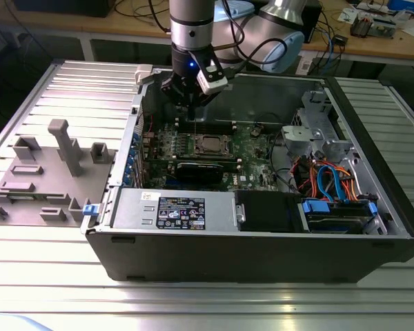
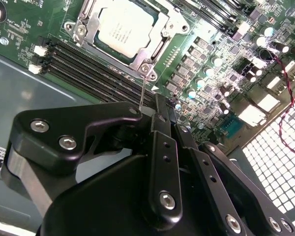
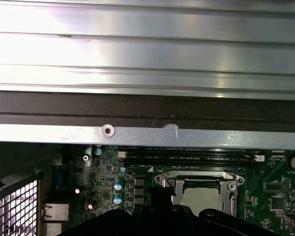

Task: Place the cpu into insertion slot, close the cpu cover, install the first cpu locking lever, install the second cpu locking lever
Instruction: 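Install the first cpu locking lever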

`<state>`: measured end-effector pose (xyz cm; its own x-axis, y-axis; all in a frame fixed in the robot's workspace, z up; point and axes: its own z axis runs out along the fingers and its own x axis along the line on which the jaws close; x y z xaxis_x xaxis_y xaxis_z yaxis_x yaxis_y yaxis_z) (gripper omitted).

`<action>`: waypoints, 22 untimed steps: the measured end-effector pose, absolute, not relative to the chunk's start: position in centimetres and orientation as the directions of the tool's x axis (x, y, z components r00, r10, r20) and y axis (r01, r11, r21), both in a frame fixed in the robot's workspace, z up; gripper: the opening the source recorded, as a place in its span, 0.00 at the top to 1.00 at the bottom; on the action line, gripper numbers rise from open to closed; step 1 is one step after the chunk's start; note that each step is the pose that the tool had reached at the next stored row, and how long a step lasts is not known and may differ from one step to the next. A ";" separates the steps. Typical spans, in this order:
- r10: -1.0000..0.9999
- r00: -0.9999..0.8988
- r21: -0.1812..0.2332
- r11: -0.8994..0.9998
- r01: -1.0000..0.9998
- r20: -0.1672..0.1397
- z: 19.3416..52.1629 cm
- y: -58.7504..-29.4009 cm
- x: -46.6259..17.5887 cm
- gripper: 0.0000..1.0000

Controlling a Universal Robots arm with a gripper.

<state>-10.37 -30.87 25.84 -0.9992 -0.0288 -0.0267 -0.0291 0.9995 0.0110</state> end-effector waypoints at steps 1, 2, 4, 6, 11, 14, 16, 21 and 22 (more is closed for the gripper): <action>-0.029 -0.999 0.011 1.000 -0.029 -0.027 25.8 -30.9 -10.4 0.89; -0.029 -0.999 0.011 1.000 -0.029 -0.027 25.8 -30.9 -10.3 0.89; -0.029 -0.999 0.011 1.000 -0.029 -0.027 25.8 -30.9 -10.3 0.89; -0.029 -0.999 0.011 1.000 -0.029 -0.027 25.8 -30.9 -10.2 0.89; -0.029 -0.999 0.011 1.000 -0.029 -0.027 25.8 -30.9 -10.1 0.89; -0.029 -0.999 0.011 1.000 -0.029 -0.027 25.8 -30.9 -10.0 0.89; -0.029 -0.999 0.011 1.000 -0.029 -0.027 25.8 -30.9 -10.0 0.89; -0.029 -0.999 0.011 1.000 -0.029 -0.027 25.8 -30.9 -9.9 0.89; -0.029 -0.999 0.011 1.000 -0.029 -0.027 25.8 -30.9 -9.9 0.89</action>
